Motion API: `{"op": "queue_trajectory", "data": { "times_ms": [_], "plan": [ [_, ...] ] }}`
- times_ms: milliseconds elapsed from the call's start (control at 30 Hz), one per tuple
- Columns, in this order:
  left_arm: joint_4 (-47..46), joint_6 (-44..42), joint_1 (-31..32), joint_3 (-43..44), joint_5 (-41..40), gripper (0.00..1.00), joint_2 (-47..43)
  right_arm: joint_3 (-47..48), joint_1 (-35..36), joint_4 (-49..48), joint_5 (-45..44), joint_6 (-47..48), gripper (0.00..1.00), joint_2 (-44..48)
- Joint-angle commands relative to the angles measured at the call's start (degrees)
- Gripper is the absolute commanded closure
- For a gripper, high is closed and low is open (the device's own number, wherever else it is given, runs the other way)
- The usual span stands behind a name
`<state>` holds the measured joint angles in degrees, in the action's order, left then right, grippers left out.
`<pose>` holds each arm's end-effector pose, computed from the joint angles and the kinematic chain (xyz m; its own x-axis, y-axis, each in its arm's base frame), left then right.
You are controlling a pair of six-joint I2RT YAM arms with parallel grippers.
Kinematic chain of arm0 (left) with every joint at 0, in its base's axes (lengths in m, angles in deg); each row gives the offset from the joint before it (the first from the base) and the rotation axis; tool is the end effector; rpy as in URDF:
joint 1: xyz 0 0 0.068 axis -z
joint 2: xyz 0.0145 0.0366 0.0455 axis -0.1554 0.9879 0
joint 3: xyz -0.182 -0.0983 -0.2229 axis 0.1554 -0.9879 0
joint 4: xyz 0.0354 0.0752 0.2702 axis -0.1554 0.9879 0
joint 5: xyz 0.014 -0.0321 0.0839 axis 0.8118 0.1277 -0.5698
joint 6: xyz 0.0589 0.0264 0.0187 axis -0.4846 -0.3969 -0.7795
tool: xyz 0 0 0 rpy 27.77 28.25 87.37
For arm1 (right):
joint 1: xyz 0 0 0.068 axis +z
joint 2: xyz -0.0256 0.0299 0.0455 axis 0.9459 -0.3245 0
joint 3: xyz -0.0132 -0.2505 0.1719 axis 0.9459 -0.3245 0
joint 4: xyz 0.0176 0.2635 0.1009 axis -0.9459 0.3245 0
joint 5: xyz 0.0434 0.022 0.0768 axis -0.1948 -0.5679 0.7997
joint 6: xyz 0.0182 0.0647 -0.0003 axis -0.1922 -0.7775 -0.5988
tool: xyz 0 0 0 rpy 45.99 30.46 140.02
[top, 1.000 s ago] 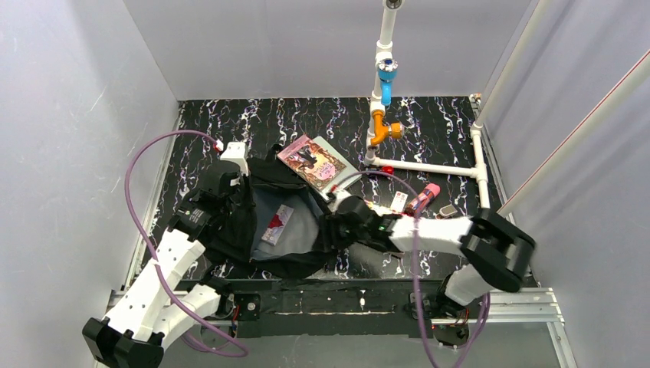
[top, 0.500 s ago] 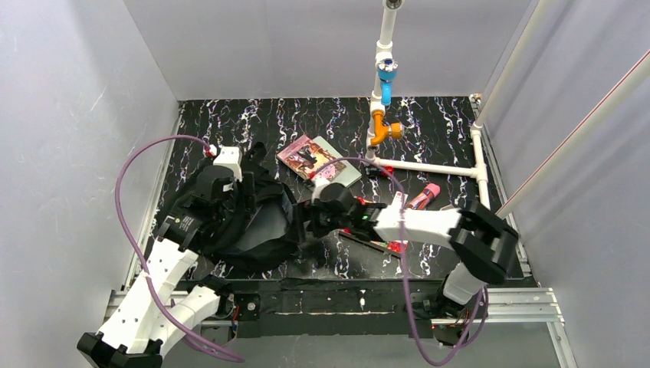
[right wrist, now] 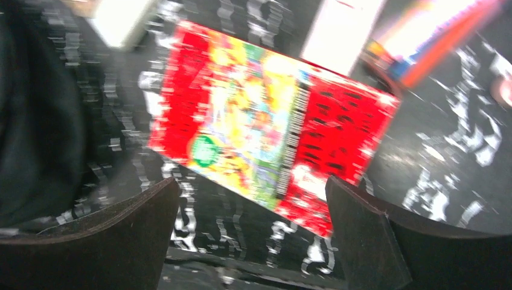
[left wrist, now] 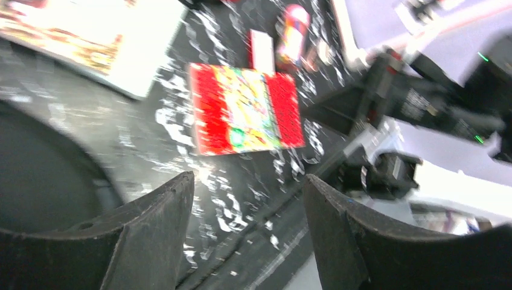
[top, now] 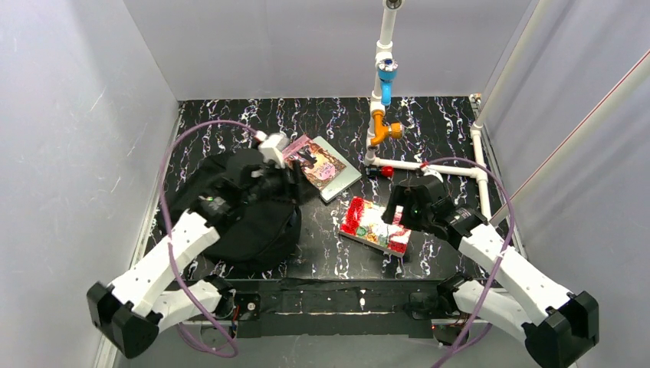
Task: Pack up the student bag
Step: Pick up the book from the center of the board.
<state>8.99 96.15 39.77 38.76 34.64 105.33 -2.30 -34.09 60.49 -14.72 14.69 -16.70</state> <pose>0.1990 -0.1363 0.3817 -0.6217 -0.1994 -0.7575 0.4645 0.6848 -0.5614 0.1701 0.1157 0.2741 -0.7236 0.2304 -0.6506 -0.0336 0.9298 0.3666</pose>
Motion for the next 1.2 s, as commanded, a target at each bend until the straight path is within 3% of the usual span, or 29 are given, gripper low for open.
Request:
{"op": "queue_trajectory", "data": {
  "times_ms": [0, 100, 167, 200, 367, 500, 600, 767, 1000, 1167],
  "plan": [
    [-13.0, 9.2, 14.0, -2.0, -6.3, 0.33, 5.8, -2.7, -7.5, 8.7, 3.0, 0.4, 0.02, 0.5],
    [-17.4, 11.5, 21.8, -1.9, -12.1, 0.24, 12.4, -4.1, -11.5, 9.1, 3.3, 0.5, 0.05, 2.4],
    [-17.2, 10.2, 25.2, -0.7, -18.0, 0.22, 16.4, -7.1, -12.8, 5.1, 5.8, -0.5, 0.23, 5.0],
    [-16.6, 9.4, 26.1, 0.1, -20.1, 0.21, 18.3, -9.1, -12.9, 2.1, 7.4, -1.0, 0.26, 6.3],
    [-14.2, 5.5, 26.5, 3.6, -28.1, 0.2, 25.5, -13.9, -13.1, 0.1, 4.5, -1.8, 0.28, 6.2],
    [-14.0, 6.1, 26.1, 5.2, -29.0, 0.21, 29.6, -15.6, -13.2, -0.7, 4.4, -1.1, 0.3, 6.5],
    [-13.0, 9.4, 24.7, 5.2, -30.3, 0.15, 31.9, -17.3, -13.2, -3.0, 5.9, -1.7, 0.29, 7.0],
    [-11.6, 12.2, 21.4, 6.5, -25.2, 0.14, 38.8, -19.7, -13.2, -7.9, 10.2, -2.6, 0.35, 5.9],
    [-13.1, 15.5, 21.0, 6.3, -21.7, 0.23, 43.8, -21.2, -13.2, -8.7, 11.5, -1.9, 0.57, 7.6],
    [-16.8, 18.8, 21.0, 3.9, -17.7, 0.33, 45.2, -21.8, -13.2, -11.2, 15.6, -0.7, 0.6, 8.4]
  ]
}}
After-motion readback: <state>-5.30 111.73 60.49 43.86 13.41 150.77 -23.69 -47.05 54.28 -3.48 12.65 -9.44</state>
